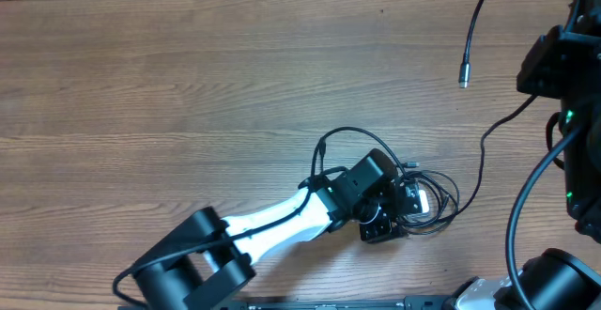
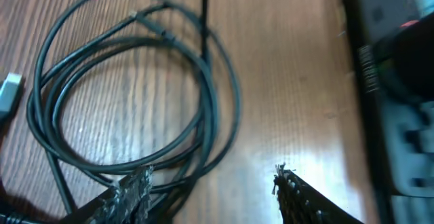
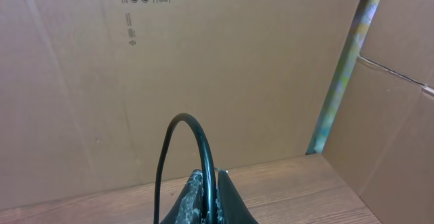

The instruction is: Untangle cables

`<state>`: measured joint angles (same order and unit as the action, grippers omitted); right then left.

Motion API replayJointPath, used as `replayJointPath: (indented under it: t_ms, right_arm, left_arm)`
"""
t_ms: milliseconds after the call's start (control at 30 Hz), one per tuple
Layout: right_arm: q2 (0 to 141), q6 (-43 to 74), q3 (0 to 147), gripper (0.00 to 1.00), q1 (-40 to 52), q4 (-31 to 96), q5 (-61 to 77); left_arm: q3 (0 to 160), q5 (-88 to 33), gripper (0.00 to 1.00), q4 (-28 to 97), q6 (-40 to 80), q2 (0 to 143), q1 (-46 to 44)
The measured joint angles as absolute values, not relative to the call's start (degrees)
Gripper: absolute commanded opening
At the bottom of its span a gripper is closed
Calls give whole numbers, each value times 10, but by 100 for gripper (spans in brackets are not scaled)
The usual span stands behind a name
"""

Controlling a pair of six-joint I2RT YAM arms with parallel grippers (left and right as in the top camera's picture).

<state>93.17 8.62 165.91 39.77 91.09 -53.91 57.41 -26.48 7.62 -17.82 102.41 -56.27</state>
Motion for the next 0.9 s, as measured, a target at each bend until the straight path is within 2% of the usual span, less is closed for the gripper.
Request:
replayJointPath:
  t_ms: [400, 633, 733, 767, 800, 900]
  right_arm:
    - [940, 88, 1659, 4, 398, 911, -538]
    - [961, 88, 1659, 4, 398, 911, -538]
    - [965, 88, 1659, 4, 398, 911, -538]
    - [966, 88, 1659, 4, 398, 911, -538]
    - [966, 88, 1659, 4, 398, 911, -538]
    - [967, 88, 1659, 4, 398, 911, -538]
  left_arm:
    - [574, -240, 63, 26, -214, 1058, -563]
    - [574, -237, 62, 11, -219, 1072, -600]
    - [574, -230, 47, 3, -230, 1091, -618]
    - [574, -221, 34, -4, -231, 1101, -622]
    - [574, -215, 6, -9, -232, 1110, -623]
    - [576, -188, 4, -35, -238, 1125, -623]
